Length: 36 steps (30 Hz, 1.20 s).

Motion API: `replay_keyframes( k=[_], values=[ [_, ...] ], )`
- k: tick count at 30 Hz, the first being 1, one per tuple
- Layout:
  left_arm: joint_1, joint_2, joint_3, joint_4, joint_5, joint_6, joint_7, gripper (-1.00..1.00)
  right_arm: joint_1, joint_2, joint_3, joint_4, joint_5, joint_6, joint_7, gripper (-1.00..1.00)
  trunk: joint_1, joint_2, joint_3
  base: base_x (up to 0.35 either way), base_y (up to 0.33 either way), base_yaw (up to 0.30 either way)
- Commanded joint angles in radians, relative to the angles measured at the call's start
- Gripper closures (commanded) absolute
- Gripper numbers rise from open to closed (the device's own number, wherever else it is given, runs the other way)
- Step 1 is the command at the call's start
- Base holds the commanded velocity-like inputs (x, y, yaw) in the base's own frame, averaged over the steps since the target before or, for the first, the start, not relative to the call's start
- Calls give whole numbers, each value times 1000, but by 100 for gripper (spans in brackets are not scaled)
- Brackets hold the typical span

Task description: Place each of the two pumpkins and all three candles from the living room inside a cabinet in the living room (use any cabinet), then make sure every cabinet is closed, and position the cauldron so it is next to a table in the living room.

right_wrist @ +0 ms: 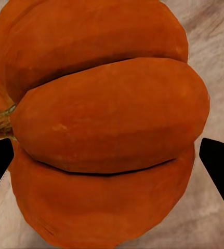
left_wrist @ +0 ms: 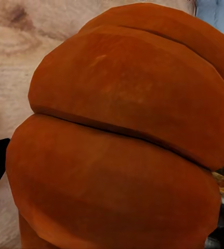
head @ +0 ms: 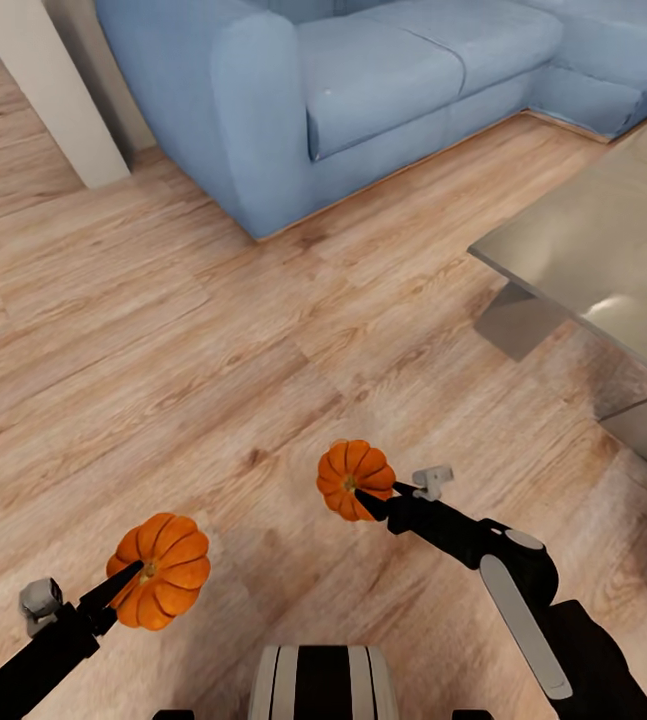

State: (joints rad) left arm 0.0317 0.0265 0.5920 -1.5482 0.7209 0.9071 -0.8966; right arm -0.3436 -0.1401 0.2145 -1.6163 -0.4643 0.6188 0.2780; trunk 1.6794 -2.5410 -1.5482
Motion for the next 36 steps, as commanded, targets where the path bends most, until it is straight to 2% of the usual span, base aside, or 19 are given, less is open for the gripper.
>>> replay_keyframes(
  k=[1,4,8,12,15,18,20,22,24,28,31,36],
  values=[
    [0,0,-3,3,-4,-4,2,100,0,1,1,0,0,4,1,100,0,0,5,0,0,0],
    [-1,1,-36,35,-45,-58,10,100,-1,5,2,0,0,3,3,100,-2,1,21,0,0,0],
    [-6,1,-59,88,-79,-127,23,100,0,6,4,-1,-1,3,4,100,-4,2,43,0,0,0],
    [-20,-1,-70,171,-87,-194,95,100,4,6,23,-1,0,3,3,100,-5,3,62,0,0,0],
    [-34,0,-95,222,-81,-238,129,100,19,1,33,-1,0,5,1,100,-7,3,75,0,0,0],
    [-46,2,-139,234,-80,-250,139,100,29,-7,26,-1,0,10,5,100,-8,4,87,0,0,0],
    [-80,8,-168,231,-80,-240,144,100,29,-15,22,-1,0,12,7,100,-9,5,94,0,0,0],
    [-138,12,-192,227,-86,-192,146,100,24,-20,22,-1,0,18,9,100,-10,5,102,0,0,0],
    [-142,8,-200,222,-82,-173,137,100,12,-25,22,-1,0,41,10,100,-11,5,110,0,0,0],
    [-116,1,-207,203,-87,-164,133,100,-27,-32,17,1,2,79,6,100,-13,6,125,0,0,0],
    [-112,2,-207,260,-92,-166,149,100,-46,-35,12,1,2,90,8,100,-14,7,137,0,0,0],
    [-116,-1,-213,318,-80,-246,157,100,-43,-47,10,1,2,87,10,100,-16,8,156,0,0,0]
  ],
)
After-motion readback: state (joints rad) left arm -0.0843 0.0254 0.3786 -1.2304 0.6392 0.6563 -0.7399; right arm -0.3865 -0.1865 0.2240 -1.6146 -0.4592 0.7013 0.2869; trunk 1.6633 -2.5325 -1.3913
